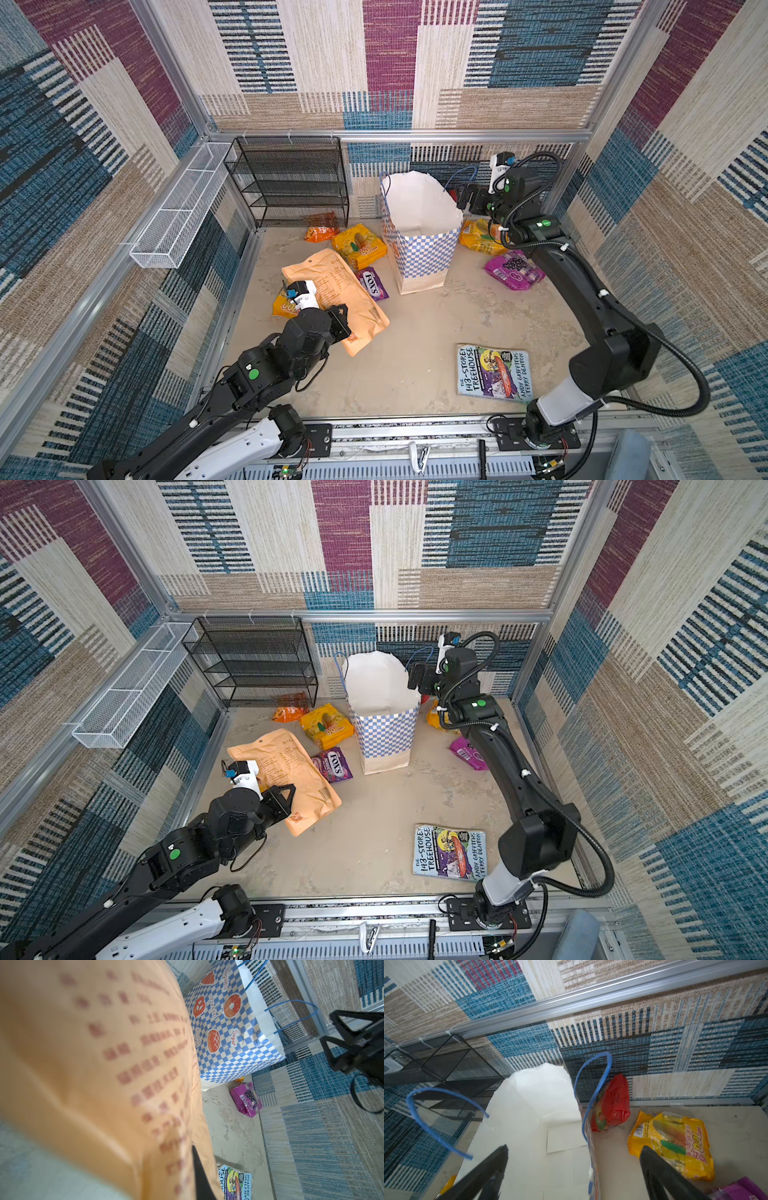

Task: Place the snacks into the paper bag
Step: 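Grasp the tan pouch with left gripper while right gripper moves to the bag handle, then lift the tan pouch over the bag with left gripper while right gripper grips the handle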

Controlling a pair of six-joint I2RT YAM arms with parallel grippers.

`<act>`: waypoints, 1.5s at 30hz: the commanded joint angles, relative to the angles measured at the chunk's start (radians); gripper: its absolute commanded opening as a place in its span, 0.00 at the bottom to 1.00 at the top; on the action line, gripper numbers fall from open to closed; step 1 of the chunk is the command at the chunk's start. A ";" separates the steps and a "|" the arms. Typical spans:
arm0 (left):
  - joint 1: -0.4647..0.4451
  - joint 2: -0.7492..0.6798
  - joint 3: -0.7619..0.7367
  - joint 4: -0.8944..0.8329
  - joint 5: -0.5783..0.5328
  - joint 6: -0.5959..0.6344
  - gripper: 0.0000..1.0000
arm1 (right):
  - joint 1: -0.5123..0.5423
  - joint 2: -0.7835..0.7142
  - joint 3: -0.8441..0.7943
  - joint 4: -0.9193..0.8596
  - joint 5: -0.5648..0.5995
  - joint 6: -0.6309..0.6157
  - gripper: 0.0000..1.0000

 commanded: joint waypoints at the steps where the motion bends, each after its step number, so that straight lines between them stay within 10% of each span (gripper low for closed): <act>1: 0.007 -0.008 0.055 -0.095 0.003 0.135 0.12 | -0.024 0.090 0.123 -0.061 -0.046 -0.012 0.99; 9: 0.016 -0.055 0.139 -0.164 -0.015 0.208 0.12 | -0.048 0.321 0.446 -0.204 -0.157 0.019 0.76; 24: 0.016 -0.075 0.315 -0.215 -0.072 0.328 0.12 | -0.052 0.239 0.332 -0.131 -0.291 0.087 0.00; 45: 0.025 0.696 1.172 -0.269 0.264 0.507 0.09 | 0.030 -0.154 -0.125 0.090 -0.325 0.424 0.00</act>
